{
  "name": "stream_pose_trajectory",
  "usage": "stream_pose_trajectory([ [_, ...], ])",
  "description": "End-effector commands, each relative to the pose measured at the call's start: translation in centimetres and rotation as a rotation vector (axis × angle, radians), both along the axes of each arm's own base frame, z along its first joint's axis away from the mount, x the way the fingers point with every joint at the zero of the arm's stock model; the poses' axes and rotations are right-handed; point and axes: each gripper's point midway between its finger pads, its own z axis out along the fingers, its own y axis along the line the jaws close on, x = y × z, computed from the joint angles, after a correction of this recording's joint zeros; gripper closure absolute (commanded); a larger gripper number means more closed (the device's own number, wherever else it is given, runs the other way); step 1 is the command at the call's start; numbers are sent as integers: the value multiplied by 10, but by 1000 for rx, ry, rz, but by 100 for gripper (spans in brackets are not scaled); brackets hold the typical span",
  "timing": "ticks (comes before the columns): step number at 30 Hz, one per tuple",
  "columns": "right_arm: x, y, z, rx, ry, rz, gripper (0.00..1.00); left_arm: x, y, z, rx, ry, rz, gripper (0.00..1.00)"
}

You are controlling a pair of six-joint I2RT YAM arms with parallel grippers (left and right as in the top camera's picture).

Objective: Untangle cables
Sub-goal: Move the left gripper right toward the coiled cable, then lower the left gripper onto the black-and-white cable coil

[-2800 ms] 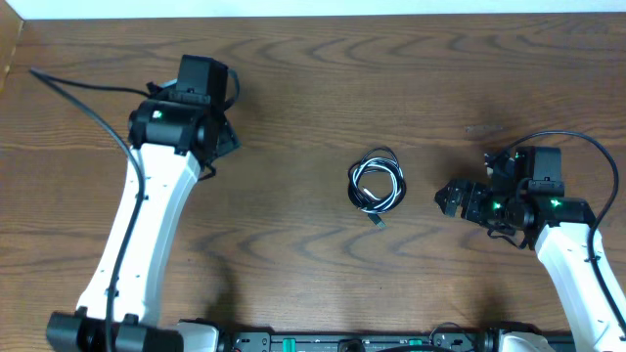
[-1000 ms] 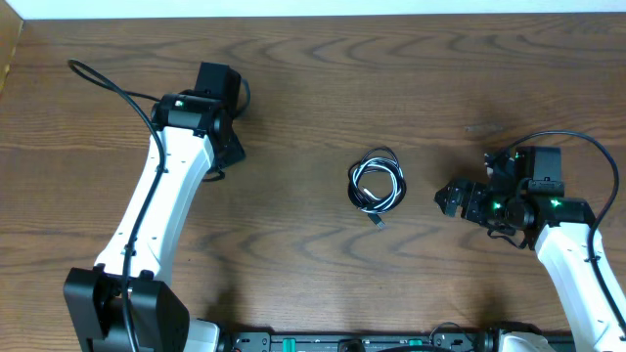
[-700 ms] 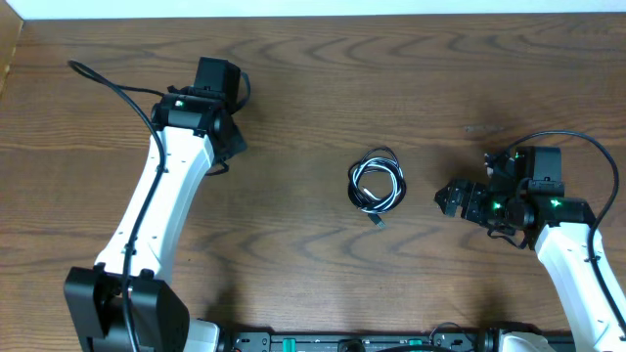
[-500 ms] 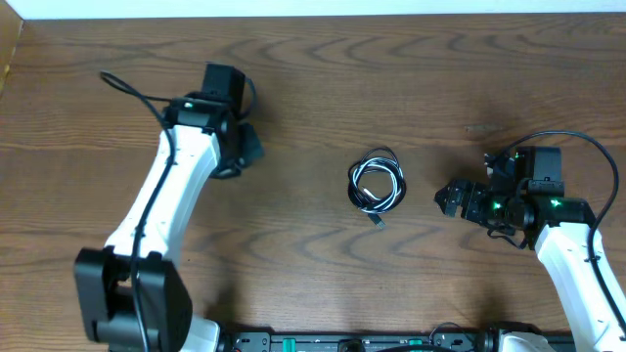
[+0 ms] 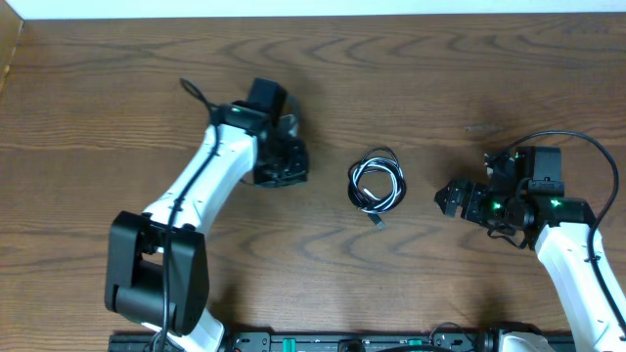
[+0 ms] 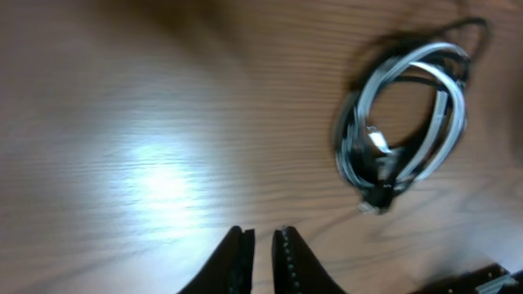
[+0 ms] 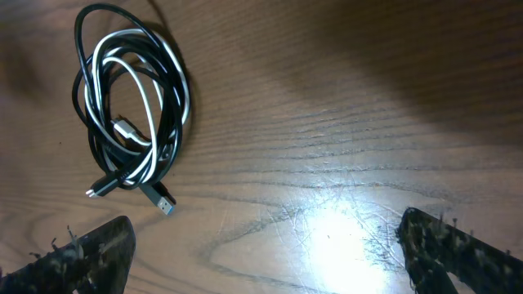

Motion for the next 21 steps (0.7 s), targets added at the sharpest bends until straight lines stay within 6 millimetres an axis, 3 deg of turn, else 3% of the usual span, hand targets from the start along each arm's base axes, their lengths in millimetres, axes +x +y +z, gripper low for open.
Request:
stream_pose_trajectory([
  [1,3,1,3,-2,-12,13,1,-3,-19,-6,-20,21,-3,83],
  [7,3,1,3,-2,-12,13,1,-7,-49,-12,-37,-10,4,83],
  [12,3,1,3,-2,-12,13,1,-11,-47,-27,109,-49,79,75],
  [18,3,1,3,-2,-12,13,1,-14,-79,-28,71,-128,17,74],
  [21,3,1,3,-2,-12,13,1,-10,-79,-31,114,-167,67,74],
])
